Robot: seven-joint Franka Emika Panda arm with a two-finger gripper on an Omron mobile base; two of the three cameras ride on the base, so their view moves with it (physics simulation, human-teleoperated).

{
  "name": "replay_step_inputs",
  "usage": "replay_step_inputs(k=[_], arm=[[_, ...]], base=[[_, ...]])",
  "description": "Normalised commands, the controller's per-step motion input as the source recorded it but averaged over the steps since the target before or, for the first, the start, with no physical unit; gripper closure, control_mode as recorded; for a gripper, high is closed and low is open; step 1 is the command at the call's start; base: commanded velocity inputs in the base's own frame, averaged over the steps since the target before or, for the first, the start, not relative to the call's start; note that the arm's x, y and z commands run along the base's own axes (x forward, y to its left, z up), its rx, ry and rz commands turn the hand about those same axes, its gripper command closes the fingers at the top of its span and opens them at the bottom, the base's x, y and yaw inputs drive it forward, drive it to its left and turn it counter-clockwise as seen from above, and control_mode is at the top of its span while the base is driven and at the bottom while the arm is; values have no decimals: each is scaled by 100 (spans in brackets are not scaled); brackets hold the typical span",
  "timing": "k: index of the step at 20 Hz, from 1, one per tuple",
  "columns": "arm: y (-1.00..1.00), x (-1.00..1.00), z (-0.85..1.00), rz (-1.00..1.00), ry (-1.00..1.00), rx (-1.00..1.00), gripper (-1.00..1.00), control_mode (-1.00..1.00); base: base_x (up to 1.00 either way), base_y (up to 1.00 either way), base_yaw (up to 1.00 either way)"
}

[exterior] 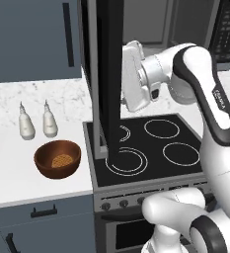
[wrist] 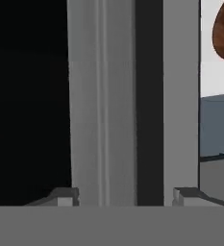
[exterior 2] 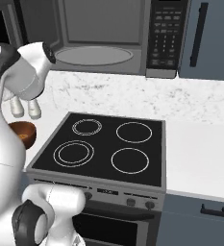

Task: Open the microwave, place the bowl with waffle inside the microwave, then close the microwave door and turn it on.

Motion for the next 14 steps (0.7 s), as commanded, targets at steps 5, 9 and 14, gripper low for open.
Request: replay_step_inputs(k=[5,9,14], arm=[[14,6,-12,-29,-5,-29,-100,-100],[-100,0,-44,-27,0,-22,-100,-100],[-100,0,-52,-19,6,-10,-100,-100]], base=[[0,0,0],[0,0,0],[0,0,0]])
